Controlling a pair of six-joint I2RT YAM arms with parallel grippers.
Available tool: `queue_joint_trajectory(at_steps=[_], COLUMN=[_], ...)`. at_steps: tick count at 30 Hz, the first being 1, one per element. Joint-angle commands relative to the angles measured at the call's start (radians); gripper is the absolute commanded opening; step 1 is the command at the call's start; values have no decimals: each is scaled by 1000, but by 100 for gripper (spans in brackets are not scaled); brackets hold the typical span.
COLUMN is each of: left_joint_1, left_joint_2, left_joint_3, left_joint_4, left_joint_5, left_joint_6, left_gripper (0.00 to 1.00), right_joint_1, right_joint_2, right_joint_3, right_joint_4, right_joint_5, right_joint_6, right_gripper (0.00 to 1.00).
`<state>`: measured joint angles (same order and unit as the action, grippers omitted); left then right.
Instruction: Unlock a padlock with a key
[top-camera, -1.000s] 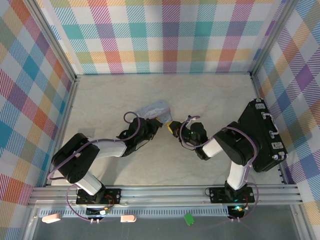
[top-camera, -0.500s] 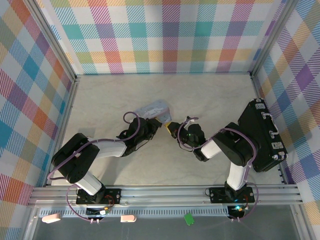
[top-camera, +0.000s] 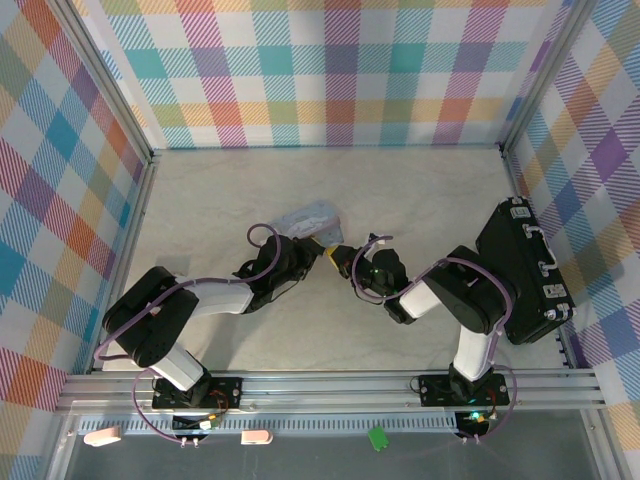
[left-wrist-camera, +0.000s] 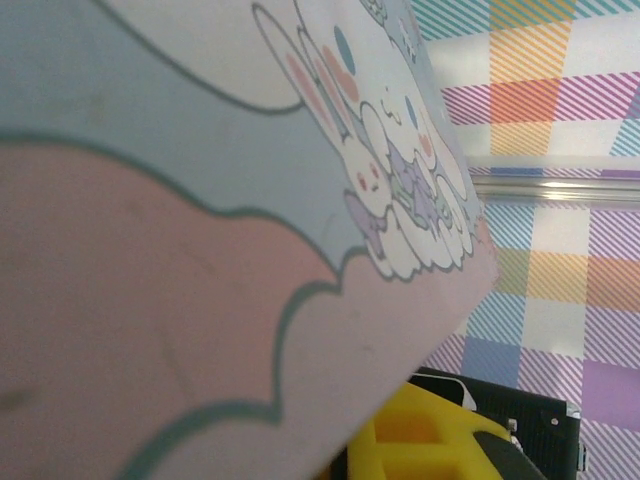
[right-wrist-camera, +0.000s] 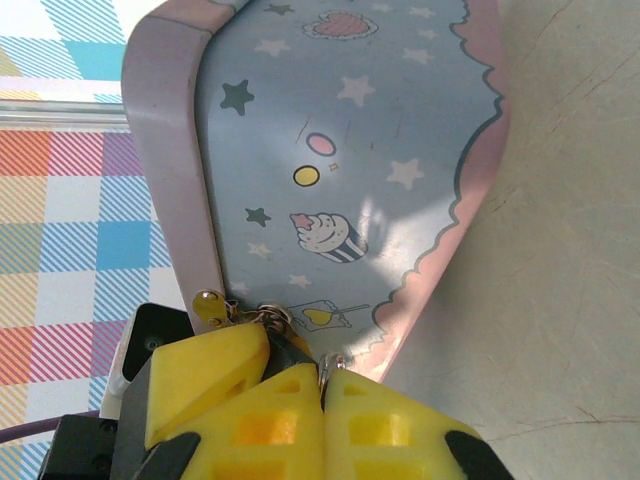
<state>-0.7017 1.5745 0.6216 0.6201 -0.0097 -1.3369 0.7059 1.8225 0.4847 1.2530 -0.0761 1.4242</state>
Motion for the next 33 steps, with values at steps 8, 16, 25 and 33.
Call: queue_joint_trajectory(at_steps=[8, 16, 25, 33], left_joint_1=[14, 122, 149, 148], left_joint_2=[-145, -216, -252, -285], left_joint_3=[77, 117, 164, 129], left_joint_4=[-364, -583, -717, -692], left_joint_5=[77, 128, 231, 267], left_joint_6=[217, 340, 383, 364], left_gripper=[0, 0, 0, 0], right_joint_1=[-61, -13, 270, 350], right_joint_2=[-224, -534, -538, -230], right_joint_3=[22, 28, -42, 29], right_joint_4=[-437, -911, -603, -269], right_joint_5=[-281, -119, 145, 321], right_joint_6=[-301, -1048, -1716, -1871], right_gripper=[55, 52, 49, 43])
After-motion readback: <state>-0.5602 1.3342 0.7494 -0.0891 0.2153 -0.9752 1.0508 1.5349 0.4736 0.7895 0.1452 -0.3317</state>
